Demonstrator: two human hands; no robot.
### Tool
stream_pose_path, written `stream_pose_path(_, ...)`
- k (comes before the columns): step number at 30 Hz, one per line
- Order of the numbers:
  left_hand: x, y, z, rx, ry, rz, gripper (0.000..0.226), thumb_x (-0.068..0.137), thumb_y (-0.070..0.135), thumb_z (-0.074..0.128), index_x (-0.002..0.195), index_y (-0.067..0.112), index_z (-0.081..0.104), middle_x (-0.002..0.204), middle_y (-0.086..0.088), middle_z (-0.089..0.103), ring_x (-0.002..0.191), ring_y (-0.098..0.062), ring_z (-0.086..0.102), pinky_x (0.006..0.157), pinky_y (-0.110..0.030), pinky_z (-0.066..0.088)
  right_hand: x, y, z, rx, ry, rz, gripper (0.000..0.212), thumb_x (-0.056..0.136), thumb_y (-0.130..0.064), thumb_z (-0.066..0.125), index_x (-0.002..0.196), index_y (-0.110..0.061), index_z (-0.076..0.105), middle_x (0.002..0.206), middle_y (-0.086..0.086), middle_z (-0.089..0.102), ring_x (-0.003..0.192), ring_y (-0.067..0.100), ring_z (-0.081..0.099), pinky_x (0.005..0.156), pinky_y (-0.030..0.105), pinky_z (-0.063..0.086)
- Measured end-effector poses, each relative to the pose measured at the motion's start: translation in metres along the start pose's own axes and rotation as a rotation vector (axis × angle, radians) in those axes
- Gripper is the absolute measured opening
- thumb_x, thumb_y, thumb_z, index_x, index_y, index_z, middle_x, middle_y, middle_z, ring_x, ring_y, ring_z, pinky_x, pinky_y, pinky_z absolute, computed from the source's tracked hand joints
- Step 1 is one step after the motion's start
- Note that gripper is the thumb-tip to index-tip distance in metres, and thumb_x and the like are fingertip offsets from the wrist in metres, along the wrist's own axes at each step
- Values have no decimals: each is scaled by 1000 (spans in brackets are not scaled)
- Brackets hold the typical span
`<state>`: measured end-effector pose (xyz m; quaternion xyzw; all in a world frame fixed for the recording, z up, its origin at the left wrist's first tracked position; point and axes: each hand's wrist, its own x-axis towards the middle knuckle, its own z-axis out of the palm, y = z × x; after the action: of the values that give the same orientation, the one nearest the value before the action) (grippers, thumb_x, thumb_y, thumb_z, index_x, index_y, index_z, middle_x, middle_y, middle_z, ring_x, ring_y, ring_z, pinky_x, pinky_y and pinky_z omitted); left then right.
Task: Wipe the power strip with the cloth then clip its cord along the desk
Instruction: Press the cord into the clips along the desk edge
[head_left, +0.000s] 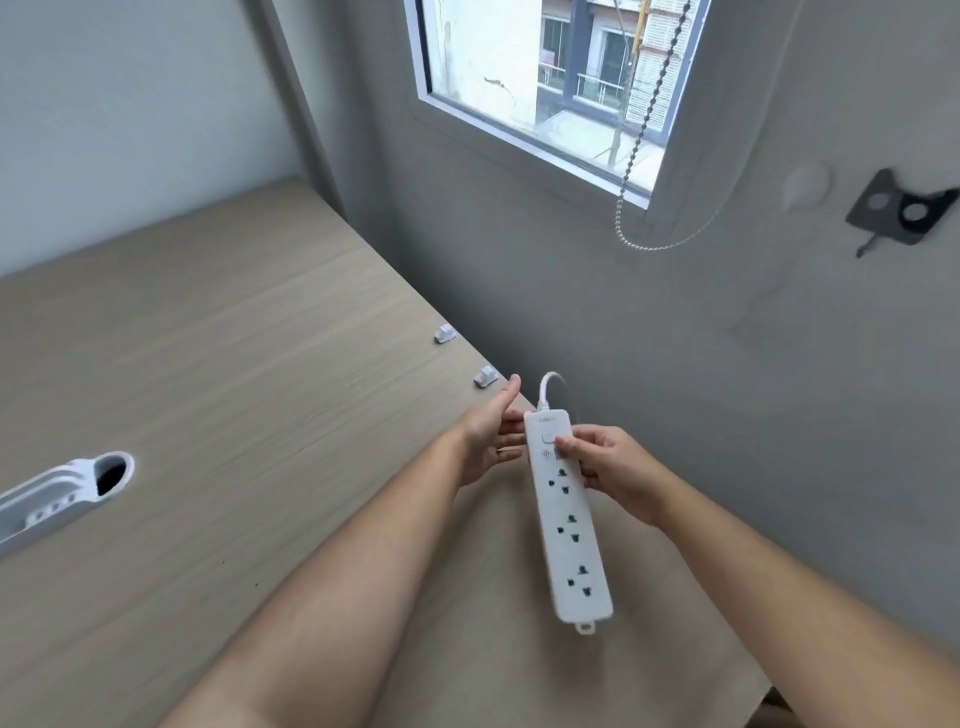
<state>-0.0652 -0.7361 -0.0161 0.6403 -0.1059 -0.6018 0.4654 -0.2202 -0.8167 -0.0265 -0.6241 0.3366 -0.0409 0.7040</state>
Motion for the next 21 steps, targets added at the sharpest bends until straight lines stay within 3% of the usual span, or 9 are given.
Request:
stream_pose_path(2,13,8,8,-74,-62,0,59,97,56,28,93,7,61,86,-6,66,75,-14,67,78,-27,49,-3,4,0,-132,-80,9,23,91,-23,56,104,-6,66,92,4,70,82,14,67,73,28,52)
stream_pose_path(5,29,15,17,-237,23,17,43,99,47,34,86,11,56,61,1,68,45,-6,64,62,-24,44,-4,12,-1,-209,-74,20,22,91,-25,56,102,-10,66,99,9,71,91,20,68,84,36,51)
stream_pose_path(9,40,40,15,-382,133,142,28,100,35,41,77,21,51,41,12,62,45,-2,58,59,-24,36,-1,12,-13,-266,-1,62,21,88,-29,59,97,-10,67,100,13,73,93,27,69,91,46,51)
stream_pose_path(12,42,66,-5,-462,229,240,24,99,23,43,78,20,52,42,14,63,60,-3,51,55,-21,33,-3,15,-19,-374,23,108,23,86,-35,60,92,-14,68,97,9,73,90,28,69,88,46,51)
stream_pose_path(14,43,80,-30,-416,317,331,21,98,16,46,79,20,54,49,15,66,60,-2,42,50,-21,25,-3,17,-20,-446,83,106,21,88,-35,58,92,-16,67,85,1,70,74,18,65,72,33,51)
stream_pose_path(16,42,83,-51,-336,367,382,21,96,11,50,79,20,57,67,12,66,50,0,37,45,-19,23,-1,16,-20,-500,151,82,19,90,-34,56,94,-18,65,76,-7,62,61,9,53,56,23,41)
stream_pose_path(19,44,75,-69,-351,369,420,22,94,3,53,79,19,57,71,0,53,33,1,37,34,-12,31,7,16,-19,-540,171,61,16,90,-35,55,93,-22,64,79,-7,62,63,10,54,55,26,46)
stream_pose_path(21,48,70,-74,-342,378,413,23,93,4,56,76,19,55,68,0,50,32,1,44,38,-10,42,9,16,-17,-537,175,73,16,89,-35,55,93,-22,64,80,-6,63,66,12,54,60,31,49)
